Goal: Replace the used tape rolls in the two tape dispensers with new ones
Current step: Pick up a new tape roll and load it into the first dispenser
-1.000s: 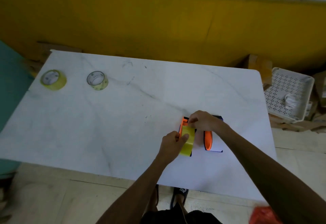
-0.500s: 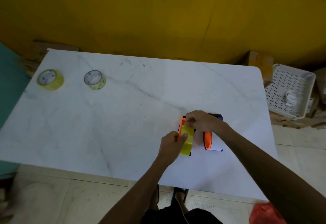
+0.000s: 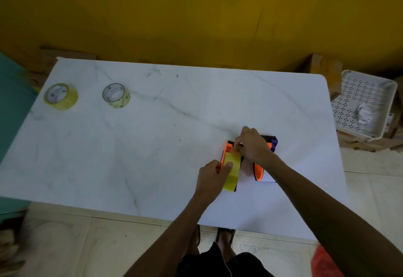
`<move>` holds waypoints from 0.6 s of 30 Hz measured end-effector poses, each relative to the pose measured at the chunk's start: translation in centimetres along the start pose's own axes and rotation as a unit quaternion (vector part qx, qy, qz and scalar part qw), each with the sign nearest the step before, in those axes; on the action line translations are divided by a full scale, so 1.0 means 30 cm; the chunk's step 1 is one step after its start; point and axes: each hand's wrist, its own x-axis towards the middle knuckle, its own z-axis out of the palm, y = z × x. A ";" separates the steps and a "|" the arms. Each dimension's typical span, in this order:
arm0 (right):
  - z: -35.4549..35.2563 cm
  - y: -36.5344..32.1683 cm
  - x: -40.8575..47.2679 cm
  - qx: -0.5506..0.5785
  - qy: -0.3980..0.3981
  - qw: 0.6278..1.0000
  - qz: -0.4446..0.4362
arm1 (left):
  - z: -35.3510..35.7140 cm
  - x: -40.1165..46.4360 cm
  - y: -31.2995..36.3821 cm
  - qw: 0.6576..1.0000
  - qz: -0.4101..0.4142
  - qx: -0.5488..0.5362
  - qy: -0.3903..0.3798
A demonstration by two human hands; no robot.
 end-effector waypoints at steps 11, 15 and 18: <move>0.041 0.006 0.028 -0.012 -0.044 0.998 -0.034 | -0.027 0.022 0.008 0.999 0.004 0.023 -0.030; 0.040 0.011 0.045 0.022 -0.055 0.997 -0.055 | -0.038 0.037 0.007 0.998 -0.001 0.063 -0.013; 0.032 0.018 0.065 0.046 -0.056 0.996 -0.057 | -0.038 0.041 0.014 0.996 -0.003 0.086 0.003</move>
